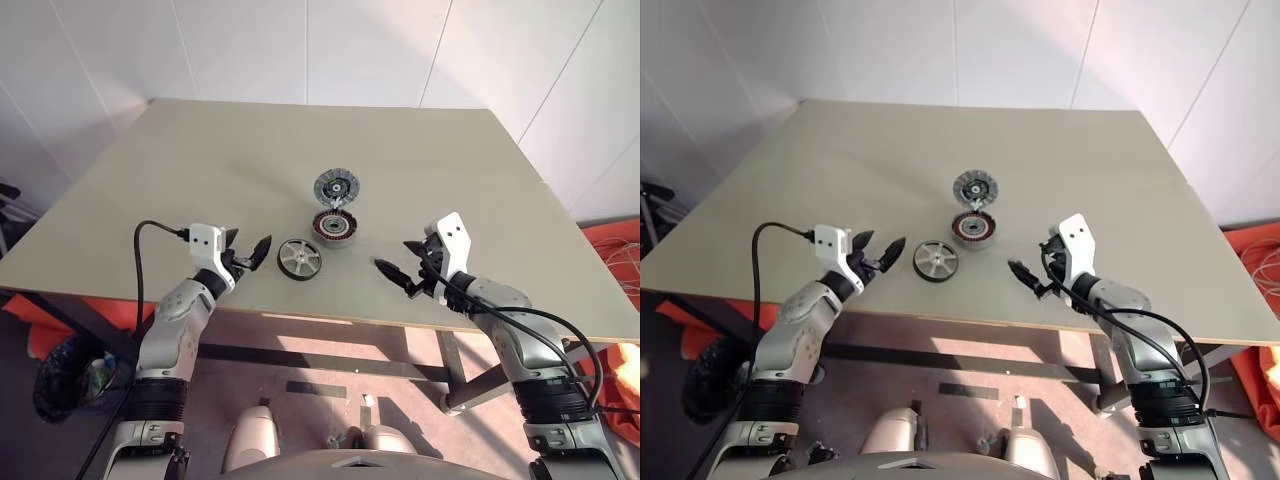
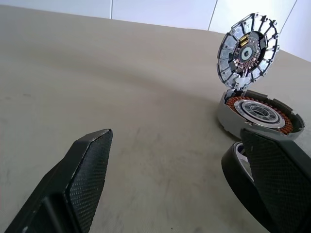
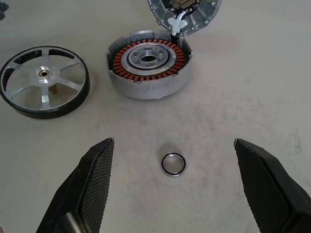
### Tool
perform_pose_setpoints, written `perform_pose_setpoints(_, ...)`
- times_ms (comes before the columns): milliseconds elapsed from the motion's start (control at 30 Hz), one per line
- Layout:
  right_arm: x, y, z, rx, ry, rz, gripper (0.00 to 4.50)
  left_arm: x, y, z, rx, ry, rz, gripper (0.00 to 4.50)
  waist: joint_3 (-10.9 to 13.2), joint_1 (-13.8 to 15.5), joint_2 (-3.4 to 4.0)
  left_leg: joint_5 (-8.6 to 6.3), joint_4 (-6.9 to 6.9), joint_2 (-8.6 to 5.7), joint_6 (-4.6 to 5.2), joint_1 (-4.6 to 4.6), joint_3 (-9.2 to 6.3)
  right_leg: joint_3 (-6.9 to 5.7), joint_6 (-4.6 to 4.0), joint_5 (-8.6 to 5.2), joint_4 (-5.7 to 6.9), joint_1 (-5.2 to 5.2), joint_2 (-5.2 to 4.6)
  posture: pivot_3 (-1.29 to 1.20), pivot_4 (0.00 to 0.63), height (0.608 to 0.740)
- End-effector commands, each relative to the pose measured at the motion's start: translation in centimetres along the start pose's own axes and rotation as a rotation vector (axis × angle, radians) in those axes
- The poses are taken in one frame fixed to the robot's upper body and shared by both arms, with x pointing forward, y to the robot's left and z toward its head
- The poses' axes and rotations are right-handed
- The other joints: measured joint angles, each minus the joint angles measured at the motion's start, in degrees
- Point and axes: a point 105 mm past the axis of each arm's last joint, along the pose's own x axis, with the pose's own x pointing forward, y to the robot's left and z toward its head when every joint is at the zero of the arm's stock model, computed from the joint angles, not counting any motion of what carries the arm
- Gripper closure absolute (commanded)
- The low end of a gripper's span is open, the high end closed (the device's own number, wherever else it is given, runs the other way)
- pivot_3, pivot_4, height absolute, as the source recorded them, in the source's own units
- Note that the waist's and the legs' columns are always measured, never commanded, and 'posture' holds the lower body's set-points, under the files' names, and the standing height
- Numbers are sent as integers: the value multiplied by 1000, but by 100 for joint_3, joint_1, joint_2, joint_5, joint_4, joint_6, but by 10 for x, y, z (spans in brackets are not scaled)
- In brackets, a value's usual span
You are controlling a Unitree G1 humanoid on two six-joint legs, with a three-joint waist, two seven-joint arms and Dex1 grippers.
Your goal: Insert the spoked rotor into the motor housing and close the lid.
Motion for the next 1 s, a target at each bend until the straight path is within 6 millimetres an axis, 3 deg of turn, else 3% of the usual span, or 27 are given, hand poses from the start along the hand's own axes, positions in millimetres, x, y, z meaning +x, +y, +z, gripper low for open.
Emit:
perform_pose_setpoints(33, 5, 5, 19, -61, -30, 22, 37, 3, -5, 14, 23, -42, -23, 0, 0, 1, 0, 0, 0, 0, 0, -1, 0, 0, 0, 0, -1, 0, 0, 0, 0, 740)
perform_pose_setpoints(533, 21, -2, -14, 3, 80, -19, 37, 1, -13, 23, 40, -54, -11, 0, 0, -1, 0, 0, 1, 0, 0, -1, 0, 0, -1, 0, 0, -1, 0, 0, 0, 740)
perform_pose_setpoints(900, 22, -9, -19, -1, 93, -48, 3741, 1, -13, 25, 46, -47, -8, 0, 0, -5, 0, 0, 2, 0, -1, 0, 0, 0, -1, 0, 2, 0, 0, 0, 0, 740)
perform_pose_setpoints(1000, 22, -10, -18, -12, 90, -51, 3836, 1, -11, 23, 47, -44, -5, 0, 0, -5, 0, 0, 2, 0, -1, 0, 0, 0, -1, 0, 2, 1, 0, 0, 0, 740)
